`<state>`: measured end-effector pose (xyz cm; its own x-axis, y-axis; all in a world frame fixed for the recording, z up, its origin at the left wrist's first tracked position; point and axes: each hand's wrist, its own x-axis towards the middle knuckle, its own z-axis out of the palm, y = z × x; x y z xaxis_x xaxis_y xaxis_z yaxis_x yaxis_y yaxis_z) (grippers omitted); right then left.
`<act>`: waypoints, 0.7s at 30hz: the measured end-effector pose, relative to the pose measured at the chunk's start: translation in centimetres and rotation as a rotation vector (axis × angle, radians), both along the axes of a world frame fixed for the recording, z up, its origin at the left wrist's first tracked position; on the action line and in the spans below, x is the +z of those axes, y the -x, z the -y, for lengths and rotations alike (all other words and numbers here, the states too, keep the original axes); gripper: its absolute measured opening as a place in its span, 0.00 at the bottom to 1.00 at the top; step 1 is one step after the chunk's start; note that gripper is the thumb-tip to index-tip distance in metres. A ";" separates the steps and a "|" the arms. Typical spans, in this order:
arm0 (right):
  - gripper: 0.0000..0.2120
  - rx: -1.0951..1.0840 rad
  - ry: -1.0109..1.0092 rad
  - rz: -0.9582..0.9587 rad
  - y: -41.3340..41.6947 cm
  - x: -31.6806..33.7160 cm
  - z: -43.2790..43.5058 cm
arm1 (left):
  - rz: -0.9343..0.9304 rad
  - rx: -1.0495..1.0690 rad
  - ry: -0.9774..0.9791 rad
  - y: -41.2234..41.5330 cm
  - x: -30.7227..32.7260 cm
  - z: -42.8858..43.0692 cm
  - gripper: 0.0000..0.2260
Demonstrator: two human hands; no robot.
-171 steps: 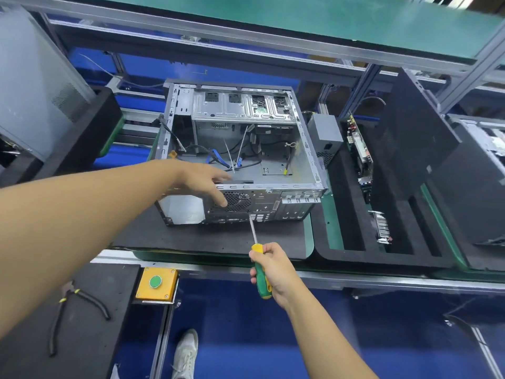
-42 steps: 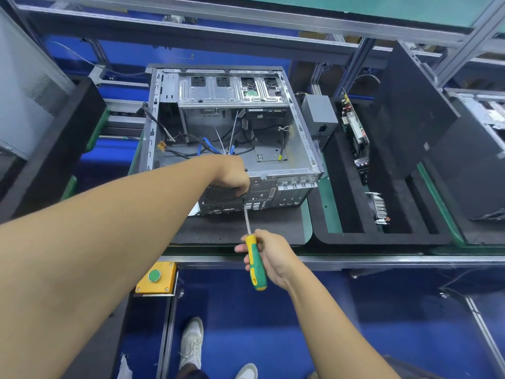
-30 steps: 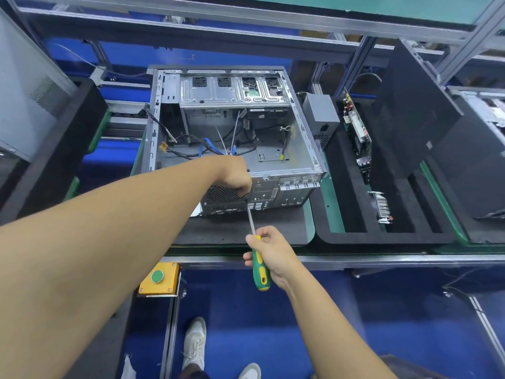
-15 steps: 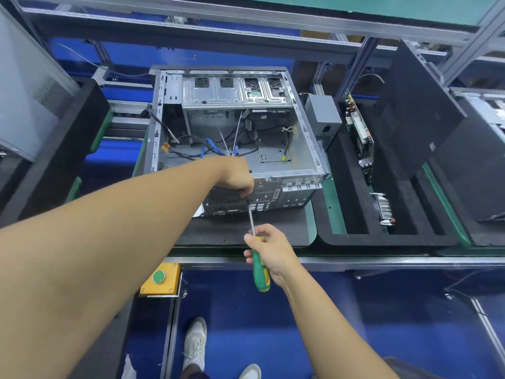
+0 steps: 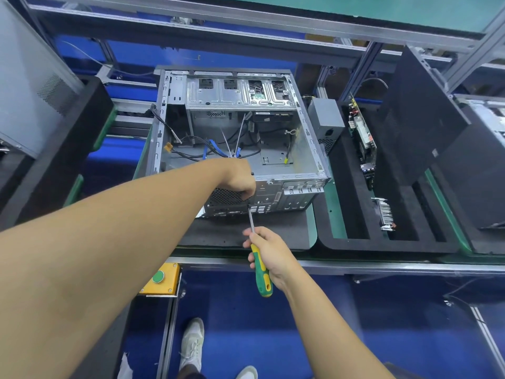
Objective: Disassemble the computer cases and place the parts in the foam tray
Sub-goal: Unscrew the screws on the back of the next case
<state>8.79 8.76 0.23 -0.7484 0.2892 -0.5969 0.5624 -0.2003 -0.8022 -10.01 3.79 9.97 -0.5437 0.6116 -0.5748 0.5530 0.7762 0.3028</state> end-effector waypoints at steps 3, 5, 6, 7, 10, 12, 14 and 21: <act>0.11 0.001 -0.004 -0.011 -0.4 -0.1 0.1 | 0.005 0.002 -0.006 0.1 -0.1 0.0 0.07; 0.11 -0.007 0.002 -0.023 -0.7 -0.2 0.2 | 0.009 0.002 -0.010 0.0 0.0 0.0 0.07; 0.11 -0.010 0.004 -0.029 -0.8 -0.3 0.2 | 0.012 0.010 -0.013 0.0 -0.1 0.0 0.07; 0.11 -0.012 0.003 -0.035 -1.0 -0.3 0.2 | 0.014 0.015 -0.019 0.0 -0.1 0.0 0.07; 0.11 -0.015 0.003 -0.054 -1.7 -0.3 0.2 | 0.008 -0.002 -0.055 0.0 -0.1 0.1 0.09; 0.11 -0.012 -0.003 -0.067 -2.2 0.0 -0.1 | 0.016 -0.046 -0.117 0.2 -0.2 0.5 0.25; 0.11 -0.010 -0.012 -0.080 -2.6 0.5 -0.4 | -0.092 -0.110 -0.285 -0.2 -0.3 1.5 0.34; 0.09 0.053 -0.040 -0.123 -3.7 2.7 -1.6 | -0.648 -0.483 -0.785 -4.7 -2.2 5.0 0.21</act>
